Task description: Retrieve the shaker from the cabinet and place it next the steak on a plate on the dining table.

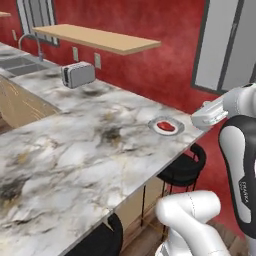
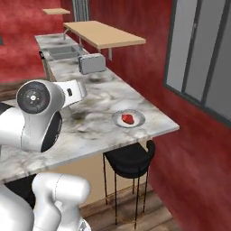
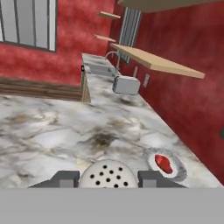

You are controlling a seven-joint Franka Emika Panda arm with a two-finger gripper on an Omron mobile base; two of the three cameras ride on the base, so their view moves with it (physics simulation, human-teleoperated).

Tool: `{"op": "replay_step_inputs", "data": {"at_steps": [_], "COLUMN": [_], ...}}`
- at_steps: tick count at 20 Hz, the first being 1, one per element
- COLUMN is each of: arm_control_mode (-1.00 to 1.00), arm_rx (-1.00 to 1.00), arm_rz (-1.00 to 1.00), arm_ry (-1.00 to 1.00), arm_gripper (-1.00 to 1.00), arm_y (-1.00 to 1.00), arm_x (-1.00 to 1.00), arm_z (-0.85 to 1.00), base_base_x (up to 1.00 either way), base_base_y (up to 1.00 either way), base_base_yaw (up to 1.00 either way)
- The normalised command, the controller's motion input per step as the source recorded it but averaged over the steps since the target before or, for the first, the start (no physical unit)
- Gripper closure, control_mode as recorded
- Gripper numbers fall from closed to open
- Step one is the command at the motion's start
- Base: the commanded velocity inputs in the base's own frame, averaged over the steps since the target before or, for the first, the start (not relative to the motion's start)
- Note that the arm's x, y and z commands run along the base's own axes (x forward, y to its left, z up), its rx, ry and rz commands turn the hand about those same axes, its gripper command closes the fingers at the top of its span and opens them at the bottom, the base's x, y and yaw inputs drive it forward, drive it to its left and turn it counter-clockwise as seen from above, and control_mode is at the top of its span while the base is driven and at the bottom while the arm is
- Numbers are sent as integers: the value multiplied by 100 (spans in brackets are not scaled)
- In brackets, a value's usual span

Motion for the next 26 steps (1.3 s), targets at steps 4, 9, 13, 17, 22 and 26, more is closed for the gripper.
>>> {"op": "replay_step_inputs", "data": {"at_steps": [4,9,13,17,22,26], "arm_control_mode": [100,100,100,100,100,100], "arm_rx": [0,0,0,0,0,0], "arm_rz": [0,0,0,0,0,0], "arm_ry": [0,0,0,0,0,0], "arm_gripper": [100,100,100,100,100,100], "arm_y": [0,0,0,0,0,0], "arm_x": [0,0,0,0,0,0], "arm_z": [0,0,0,0,0,0], "base_base_x": [90,93,85,63,17,8], "base_base_y": [-14,-42,-42,-19,-3,0], "base_base_yaw": [30,31,33,26,4,0]}}
